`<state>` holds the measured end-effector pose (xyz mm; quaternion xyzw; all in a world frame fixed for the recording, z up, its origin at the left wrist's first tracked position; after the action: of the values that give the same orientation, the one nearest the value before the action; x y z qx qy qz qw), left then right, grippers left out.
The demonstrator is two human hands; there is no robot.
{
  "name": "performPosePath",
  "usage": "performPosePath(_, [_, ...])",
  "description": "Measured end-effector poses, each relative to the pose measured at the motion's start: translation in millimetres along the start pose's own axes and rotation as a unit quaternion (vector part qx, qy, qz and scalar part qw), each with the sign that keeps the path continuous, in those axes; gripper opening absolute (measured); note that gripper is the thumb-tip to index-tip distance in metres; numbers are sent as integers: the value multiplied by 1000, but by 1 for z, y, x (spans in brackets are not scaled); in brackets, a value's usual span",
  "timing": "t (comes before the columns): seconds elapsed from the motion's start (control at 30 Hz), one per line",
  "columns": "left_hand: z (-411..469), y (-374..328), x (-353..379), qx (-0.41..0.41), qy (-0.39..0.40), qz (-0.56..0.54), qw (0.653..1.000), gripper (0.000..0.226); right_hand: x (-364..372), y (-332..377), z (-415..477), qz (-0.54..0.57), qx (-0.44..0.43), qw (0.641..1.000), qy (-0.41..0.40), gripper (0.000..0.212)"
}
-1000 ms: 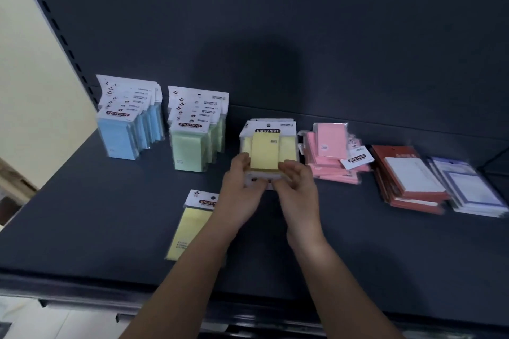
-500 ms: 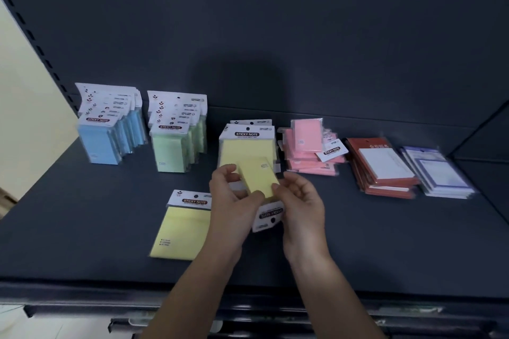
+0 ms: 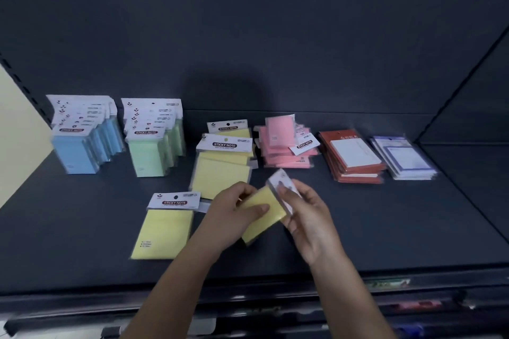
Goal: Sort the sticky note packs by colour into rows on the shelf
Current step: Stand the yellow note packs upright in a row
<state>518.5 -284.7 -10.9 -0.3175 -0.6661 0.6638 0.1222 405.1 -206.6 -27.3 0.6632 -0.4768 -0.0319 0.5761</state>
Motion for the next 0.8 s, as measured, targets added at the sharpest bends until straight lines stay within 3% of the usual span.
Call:
performPosePath(0.1, [-1,4,8,-29,-39,-74,996,13,-10,2,-2,15,-3,1000,-20,35])
performPosePath(0.27, [-6,6,31,-9,3,-29,1000,24,-21,9,-3,-148,-80,985,-24,24])
performPosePath(0.37, [-3,10,35,32,-32,60,997,46,-30,12,0,-313,-138,939,-33,25])
performPosePath(0.47, [-3,18,45,61,-27,177,982,53,-34,12,0,-477,-196,856,-40,24])
performPosePath(0.57, [-5,18,60,78,-1,241,967,58,-33,22,1,-541,-254,800,-59,24])
performPosePath(0.8, [4,10,95,88,-14,256,963,57,-43,35,16,-562,-255,780,-106,30])
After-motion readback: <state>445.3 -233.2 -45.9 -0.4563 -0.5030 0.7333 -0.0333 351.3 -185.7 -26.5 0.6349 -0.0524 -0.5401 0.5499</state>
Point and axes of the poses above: each hand's wrist, its own z-axis towards the middle knuckle, its own x-axis out of the palm, y = z × x, the point moved 5 cm from there along z, towards the middle knuckle, and after that the axes turned 2 degrees about -y, right-handed, at the moved point
